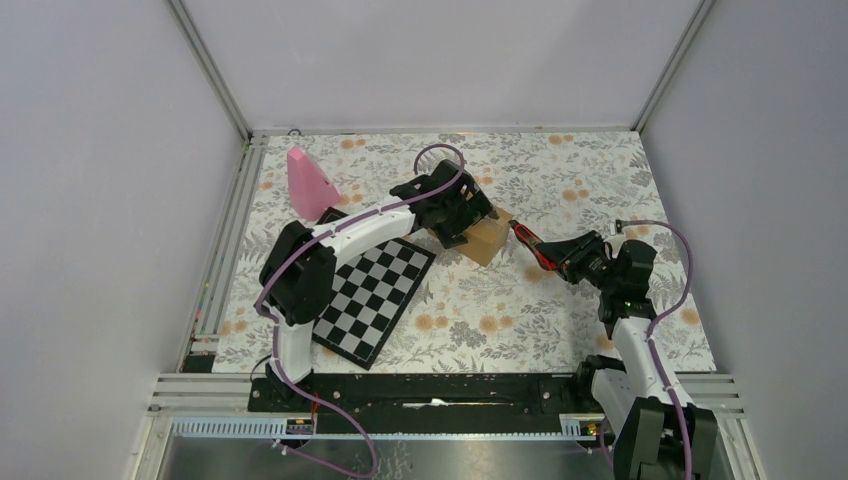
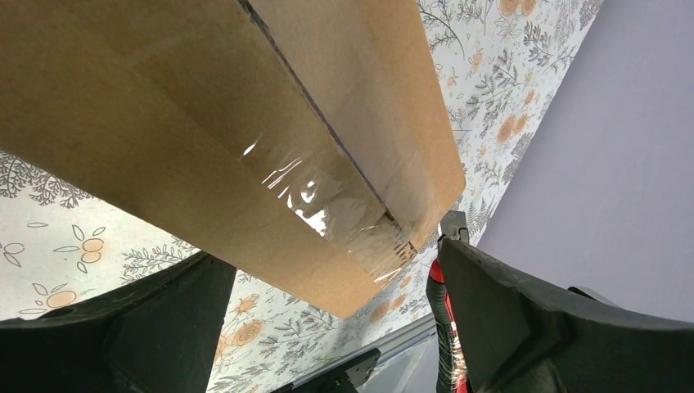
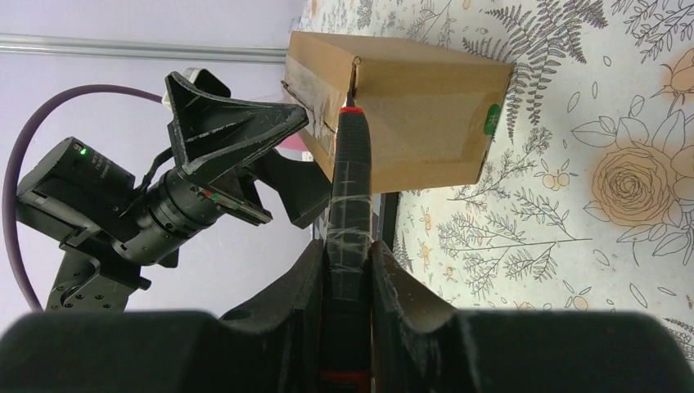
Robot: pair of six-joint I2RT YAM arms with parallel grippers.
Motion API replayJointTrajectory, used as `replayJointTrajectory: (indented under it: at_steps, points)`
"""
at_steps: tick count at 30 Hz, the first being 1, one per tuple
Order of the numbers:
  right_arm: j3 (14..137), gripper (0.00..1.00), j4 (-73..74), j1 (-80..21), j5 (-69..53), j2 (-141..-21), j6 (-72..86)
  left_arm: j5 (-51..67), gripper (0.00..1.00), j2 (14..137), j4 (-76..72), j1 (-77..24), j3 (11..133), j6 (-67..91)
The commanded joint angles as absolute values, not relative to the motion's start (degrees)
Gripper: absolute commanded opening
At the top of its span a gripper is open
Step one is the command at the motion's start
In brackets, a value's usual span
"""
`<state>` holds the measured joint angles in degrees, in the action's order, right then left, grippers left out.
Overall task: Unpack the express box
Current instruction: Cut the express box at the center of the board.
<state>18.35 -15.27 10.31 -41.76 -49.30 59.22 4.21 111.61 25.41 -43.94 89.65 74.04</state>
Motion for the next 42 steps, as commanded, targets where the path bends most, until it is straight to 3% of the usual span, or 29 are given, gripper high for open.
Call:
replayJointTrajectory:
  at_steps: [1, 42]
  points:
    - [19.2, 0.0, -16.2, 10.2, -47.2, -49.7, 58.8, 4.7, 0.97, 111.3, 21.1, -44.4, 91.4, 76.1]
    - [24.0, 0.0, -10.7, 10.2, -51.0, -57.0, 55.1, 7.4, 0.97, 113.1, 22.7, -44.5, 92.5, 77.2]
